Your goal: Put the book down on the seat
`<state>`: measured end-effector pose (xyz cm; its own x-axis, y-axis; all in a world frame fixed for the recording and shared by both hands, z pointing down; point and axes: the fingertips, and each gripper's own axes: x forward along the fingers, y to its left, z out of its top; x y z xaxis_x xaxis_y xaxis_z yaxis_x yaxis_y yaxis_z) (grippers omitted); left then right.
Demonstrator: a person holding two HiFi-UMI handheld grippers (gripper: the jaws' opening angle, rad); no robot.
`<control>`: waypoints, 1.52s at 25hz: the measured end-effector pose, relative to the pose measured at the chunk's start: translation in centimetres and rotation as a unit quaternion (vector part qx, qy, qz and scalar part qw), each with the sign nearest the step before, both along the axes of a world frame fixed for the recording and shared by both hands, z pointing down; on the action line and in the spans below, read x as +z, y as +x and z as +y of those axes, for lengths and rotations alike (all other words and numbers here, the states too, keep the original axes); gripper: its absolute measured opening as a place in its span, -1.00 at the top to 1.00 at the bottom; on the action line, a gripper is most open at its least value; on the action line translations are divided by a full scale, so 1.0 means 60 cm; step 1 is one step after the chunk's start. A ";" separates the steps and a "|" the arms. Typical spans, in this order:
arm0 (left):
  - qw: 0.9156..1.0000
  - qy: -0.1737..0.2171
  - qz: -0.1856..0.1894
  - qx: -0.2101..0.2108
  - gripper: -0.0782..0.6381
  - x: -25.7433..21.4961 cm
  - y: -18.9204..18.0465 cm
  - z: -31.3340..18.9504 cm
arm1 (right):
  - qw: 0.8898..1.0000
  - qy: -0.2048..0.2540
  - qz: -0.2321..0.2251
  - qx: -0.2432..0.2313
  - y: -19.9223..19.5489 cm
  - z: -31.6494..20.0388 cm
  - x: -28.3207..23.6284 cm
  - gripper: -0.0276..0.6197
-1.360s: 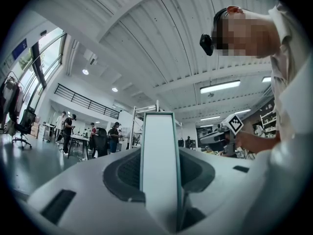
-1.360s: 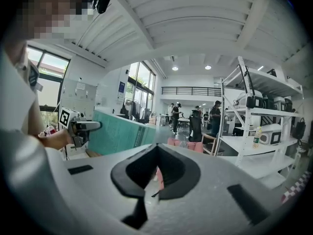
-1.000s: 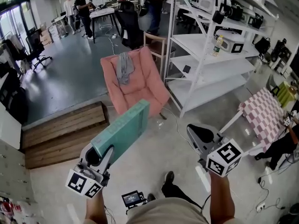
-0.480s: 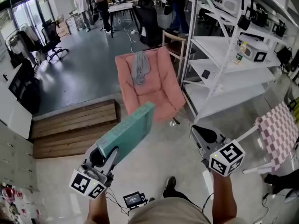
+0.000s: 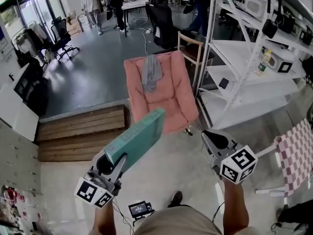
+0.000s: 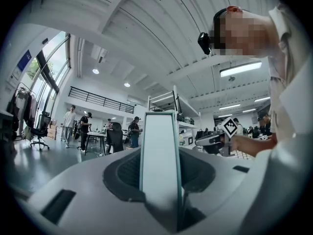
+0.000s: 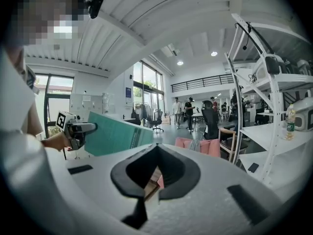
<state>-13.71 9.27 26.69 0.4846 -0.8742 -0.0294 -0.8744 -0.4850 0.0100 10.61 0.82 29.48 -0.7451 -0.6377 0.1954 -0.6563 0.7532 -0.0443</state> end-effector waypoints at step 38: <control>0.990 0.000 0.000 0.139 0.34 0.016 0.071 -0.468 | 0.991 -0.008 0.000 0.135 0.084 -0.327 0.021 0.94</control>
